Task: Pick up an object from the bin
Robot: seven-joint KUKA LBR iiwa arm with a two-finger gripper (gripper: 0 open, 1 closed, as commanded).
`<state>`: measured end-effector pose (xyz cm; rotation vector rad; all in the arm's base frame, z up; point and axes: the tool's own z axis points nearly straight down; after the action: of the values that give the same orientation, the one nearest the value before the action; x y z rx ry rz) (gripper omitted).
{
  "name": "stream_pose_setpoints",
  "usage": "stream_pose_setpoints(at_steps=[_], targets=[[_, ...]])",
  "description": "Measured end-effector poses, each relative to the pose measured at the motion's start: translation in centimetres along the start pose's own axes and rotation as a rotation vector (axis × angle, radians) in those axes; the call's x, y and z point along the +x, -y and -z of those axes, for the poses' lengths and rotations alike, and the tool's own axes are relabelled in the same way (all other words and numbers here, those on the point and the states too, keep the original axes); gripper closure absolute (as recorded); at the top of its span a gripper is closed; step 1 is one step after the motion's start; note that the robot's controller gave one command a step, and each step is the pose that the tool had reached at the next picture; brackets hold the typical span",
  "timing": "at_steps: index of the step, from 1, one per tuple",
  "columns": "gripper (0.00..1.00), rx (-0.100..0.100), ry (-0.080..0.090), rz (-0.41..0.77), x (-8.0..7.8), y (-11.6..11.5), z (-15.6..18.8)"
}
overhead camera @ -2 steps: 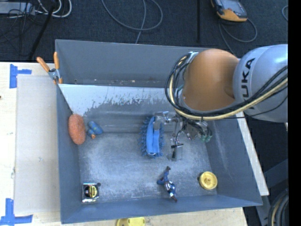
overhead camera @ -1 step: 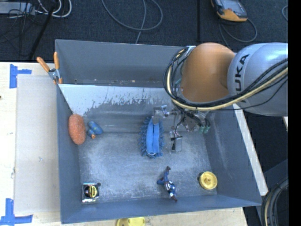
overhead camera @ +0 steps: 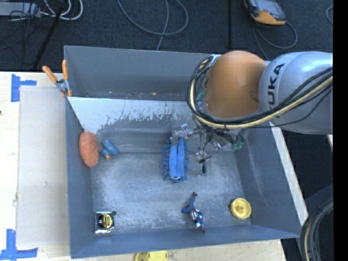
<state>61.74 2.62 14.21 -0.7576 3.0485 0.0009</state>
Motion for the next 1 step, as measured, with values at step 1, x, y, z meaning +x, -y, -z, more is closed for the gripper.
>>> stream_pose_setpoints(at_steps=[1], targets=[[0.00, 0.001, 0.005, 0.252, -0.52, 0.06, -7.02]])
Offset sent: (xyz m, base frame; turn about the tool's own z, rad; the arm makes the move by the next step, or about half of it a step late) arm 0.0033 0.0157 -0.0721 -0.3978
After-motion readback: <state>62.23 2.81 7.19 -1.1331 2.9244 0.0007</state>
